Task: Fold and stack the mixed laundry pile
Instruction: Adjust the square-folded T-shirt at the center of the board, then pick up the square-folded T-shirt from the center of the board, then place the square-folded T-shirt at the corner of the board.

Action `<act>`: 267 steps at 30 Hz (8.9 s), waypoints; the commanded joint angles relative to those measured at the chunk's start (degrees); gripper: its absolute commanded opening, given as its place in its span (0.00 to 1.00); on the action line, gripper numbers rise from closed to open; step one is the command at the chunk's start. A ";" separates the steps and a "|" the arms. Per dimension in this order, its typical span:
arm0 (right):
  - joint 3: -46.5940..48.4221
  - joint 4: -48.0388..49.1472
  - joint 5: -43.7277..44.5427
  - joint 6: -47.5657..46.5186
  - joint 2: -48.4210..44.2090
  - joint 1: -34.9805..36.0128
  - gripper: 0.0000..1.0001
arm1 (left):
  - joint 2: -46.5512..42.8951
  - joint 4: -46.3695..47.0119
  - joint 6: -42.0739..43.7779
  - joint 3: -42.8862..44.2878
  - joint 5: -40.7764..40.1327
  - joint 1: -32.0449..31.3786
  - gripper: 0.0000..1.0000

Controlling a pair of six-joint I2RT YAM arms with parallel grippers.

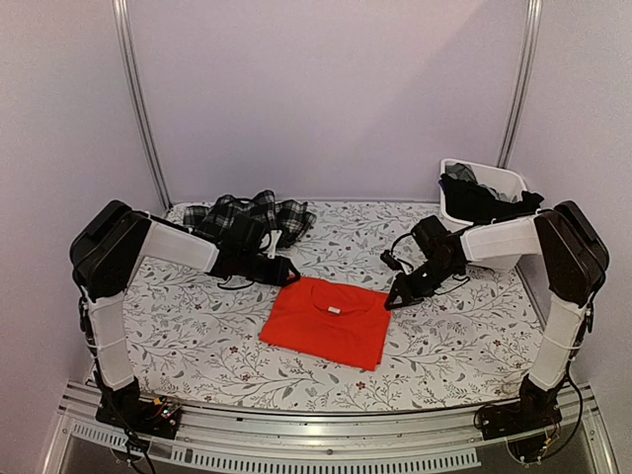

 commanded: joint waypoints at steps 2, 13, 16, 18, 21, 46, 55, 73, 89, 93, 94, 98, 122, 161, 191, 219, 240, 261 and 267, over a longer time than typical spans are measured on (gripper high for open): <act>0.88 -0.99 0.48 -0.20 -0.72 0.45 0.03 | 0.82 -1.30 -0.11 0.10 0.64 0.19 0.28; 2.78 -2.35 2.34 0.07 -2.76 0.54 0.00 | -4.86 3.65 0.25 -4.71 -0.06 0.28 0.00; 2.91 -2.56 2.55 0.07 -3.45 0.56 0.00 | -4.93 2.53 0.29 -4.18 -0.51 0.34 0.13; 2.88 -2.61 2.44 -0.01 -3.29 0.54 0.00 | -4.56 1.42 0.09 -3.84 -0.59 0.31 0.26; 2.90 -2.69 2.29 -0.15 -2.44 0.56 0.00 | -4.81 0.98 -0.66 -4.40 -0.79 0.29 0.29; 5.17 -2.83 5.79 -0.43 -2.87 0.48 0.00 | -10.00 3.47 0.34 -7.76 -3.12 0.25 0.00; 7.00 -0.31 12.90 -0.77 3.47 0.07 0.00 | -3.47 4.08 0.72 -4.31 -4.26 0.75 0.00; 11.53 2.55 23.34 -0.50 -7.63 8.62 0.67 | -24.96 2.71 -6.82 -17.74 -6.63 5.49 0.83; 24.13 1.75 28.50 -6.67 7.74 35.92 0.45 | -40.38 -2.56 -18.36 -30.12 -2.34 14.09 1.00; 27.94 1.37 28.00 -7.13 12.44 37.85 0.42 | -40.58 -3.49 -18.51 -31.17 -1.87 14.91 1.00; 28.72 1.28 27.86 -7.20 13.53 38.05 0.42 | -40.50 -3.51 -18.48 -31.30 -1.58 15.09 1.00; 31.06 1.09 27.78 -7.54 17.34 38.41 0.41 | -40.54 -2.85 -18.71 -31.82 0.00 15.45 1.00; 20.34 14.79 33.68 -8.58 8.74 37.42 0.00 | -32.31 22.70 -31.48 -44.40 10.25 12.55 1.00; 27.70 15.82 25.78 -10.66 13.12 36.42 0.12 | -2.85 24.51 -30.88 -23.34 15.13 3.65 0.00; -17.12 31.34 24.50 5.68 -25.06 21.31 0.76 | 16.37 -39.49 13.27 49.14 -23.48 1.78 0.00; -17.80 33.25 23.17 6.33 -21.53 21.23 0.76 | 14.77 -44.90 16.93 66.78 -19.61 11.75 0.00; -15.52 33.25 21.96 5.48 -18.16 21.13 0.77 | 10.97 -36.89 11.35 55.25 -14.54 21.49 0.00; -13.46 32.03 21.43 5.71 -15.18 20.99 0.77 | 14.88 -20.24 -0.35 41.17 -18.02 31.10 0.00; -12.93 31.68 21.39 5.74 -14.51 20.96 0.77 | 17.75 -18.34 -1.98 41.46 -18.37 32.79 0.00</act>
